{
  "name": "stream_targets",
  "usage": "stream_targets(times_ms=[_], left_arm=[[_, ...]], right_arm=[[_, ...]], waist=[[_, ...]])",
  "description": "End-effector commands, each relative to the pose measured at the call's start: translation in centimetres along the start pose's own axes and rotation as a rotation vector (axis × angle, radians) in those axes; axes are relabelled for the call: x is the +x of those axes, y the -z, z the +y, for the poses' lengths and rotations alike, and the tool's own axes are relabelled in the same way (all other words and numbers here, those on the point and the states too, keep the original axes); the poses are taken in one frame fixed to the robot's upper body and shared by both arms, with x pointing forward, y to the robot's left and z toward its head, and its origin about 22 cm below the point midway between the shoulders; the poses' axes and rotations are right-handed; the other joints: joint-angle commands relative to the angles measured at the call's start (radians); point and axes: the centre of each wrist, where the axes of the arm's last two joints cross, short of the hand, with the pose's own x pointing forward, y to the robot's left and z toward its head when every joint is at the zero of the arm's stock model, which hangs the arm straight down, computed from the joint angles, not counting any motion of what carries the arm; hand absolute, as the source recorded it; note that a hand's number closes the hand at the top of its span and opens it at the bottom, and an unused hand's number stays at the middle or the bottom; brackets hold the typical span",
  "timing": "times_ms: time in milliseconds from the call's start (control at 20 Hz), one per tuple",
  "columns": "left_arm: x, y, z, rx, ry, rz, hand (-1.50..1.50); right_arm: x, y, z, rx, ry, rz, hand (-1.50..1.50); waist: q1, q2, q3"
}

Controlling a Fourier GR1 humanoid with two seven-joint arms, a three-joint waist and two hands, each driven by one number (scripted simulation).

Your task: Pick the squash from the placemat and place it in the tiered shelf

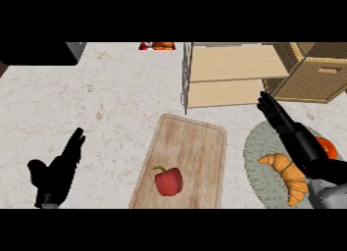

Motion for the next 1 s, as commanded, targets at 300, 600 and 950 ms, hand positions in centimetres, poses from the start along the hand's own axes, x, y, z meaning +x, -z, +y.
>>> stream_targets(times_ms=[300,600,950], left_arm=[[5.1,1.7,-1.3,-0.047,0.082,-0.233,0.0],[8.2,2.7,-2.5,-0.107,0.153,-0.323,0.0],[8.4,4.3,-5.2,-0.122,0.158,-0.297,0.0]], right_arm=[[-0.4,-1.6,-6.6,-0.57,0.508,-0.073,-1.5],[-2.3,-11.1,-17.5,-1.153,-0.273,0.35,-1.5],[-5.2,-16.7,-18.2,-1.202,-0.104,0.053,-1.5]], waist=[[-0.094,0.037,0.071],[-0.028,0.079,0.025],[-0.004,0.07,0.022]])
